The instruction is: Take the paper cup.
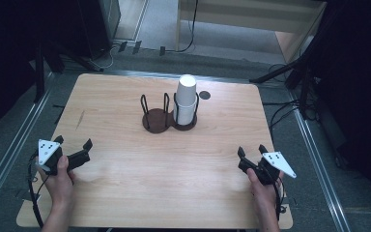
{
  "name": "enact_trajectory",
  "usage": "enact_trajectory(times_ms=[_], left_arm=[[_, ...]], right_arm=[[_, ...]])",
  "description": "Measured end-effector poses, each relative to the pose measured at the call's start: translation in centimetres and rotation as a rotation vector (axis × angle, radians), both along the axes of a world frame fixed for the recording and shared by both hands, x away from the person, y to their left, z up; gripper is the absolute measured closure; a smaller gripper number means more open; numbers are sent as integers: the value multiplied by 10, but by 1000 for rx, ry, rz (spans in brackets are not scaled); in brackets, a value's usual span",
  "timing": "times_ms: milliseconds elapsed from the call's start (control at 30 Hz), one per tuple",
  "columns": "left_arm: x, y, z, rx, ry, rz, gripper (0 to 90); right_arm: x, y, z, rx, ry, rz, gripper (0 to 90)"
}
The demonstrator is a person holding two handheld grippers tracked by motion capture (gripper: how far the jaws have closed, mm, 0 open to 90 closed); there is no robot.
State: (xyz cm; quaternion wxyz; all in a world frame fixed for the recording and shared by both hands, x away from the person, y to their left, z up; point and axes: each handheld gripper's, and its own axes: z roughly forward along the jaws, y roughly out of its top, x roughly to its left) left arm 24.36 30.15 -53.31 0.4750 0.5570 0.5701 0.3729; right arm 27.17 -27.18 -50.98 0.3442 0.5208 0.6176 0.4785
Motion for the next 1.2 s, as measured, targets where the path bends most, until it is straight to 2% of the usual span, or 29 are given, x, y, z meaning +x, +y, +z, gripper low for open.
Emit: enact_trajectory(times_ms=[33,100,133,167,200,233,267,367,500,567,600,733,767,833,867,933,967,1067,1100,1200], left_arm=[[-1,-3,2,6,-8,-9,0],[-1,-7,3,11,-8,-24,0],[-1,-7,3,11,-8,-24,0],[-1,-11,3,17,-3,-41,0],[-1,-11,3,17,-3,-41,0],[-1,-14,3,20,-3,-49,0],[-1,-17,3,18,-5,-60,0],[1,-31,4,38,2,-96,0],[4,-43,7,36,0,-135,0],[5,-46,9,37,-6,-144,0],[7,-49,12,34,-15,-154,0],[10,-52,16,21,-28,-154,0],[12,-53,18,16,-36,-152,0],[13,-53,19,13,-42,-147,0],[16,-53,21,5,-47,-137,0],[18,-54,22,-6,-50,-133,0],[23,-56,25,-22,-60,-132,0],[29,-61,28,-19,-71,-144,0],[36,-66,32,-8,-73,-151,0],[41,-70,35,-13,-84,-156,0]], right_arm=[[5,7,2,-17,3,24,205],[10,15,5,-28,1,59,200],[10,15,5,-28,1,59,200],[14,25,8,-40,0,93,192],[14,25,8,-40,0,93,192],[18,34,12,-49,-3,129,176],[21,38,13,-53,-2,136,176],[29,47,20,-34,1,164,167],[39,59,29,3,3,175,165],[43,62,31,3,3,180,165],[50,70,35,-4,2,193,173],[62,82,41,2,-3,206,186],[68,91,47,16,-11,227,187],[71,96,49,19,-10,238,187],[76,105,54,24,-12,266,185],[79,110,55,14,-16,274,183],[84,120,57,1,-19,284,181],[90,128,59,-11,-19,287,166],[97,134,60,3,-13,289,155],[104,139,61,20,-7,288,155]])
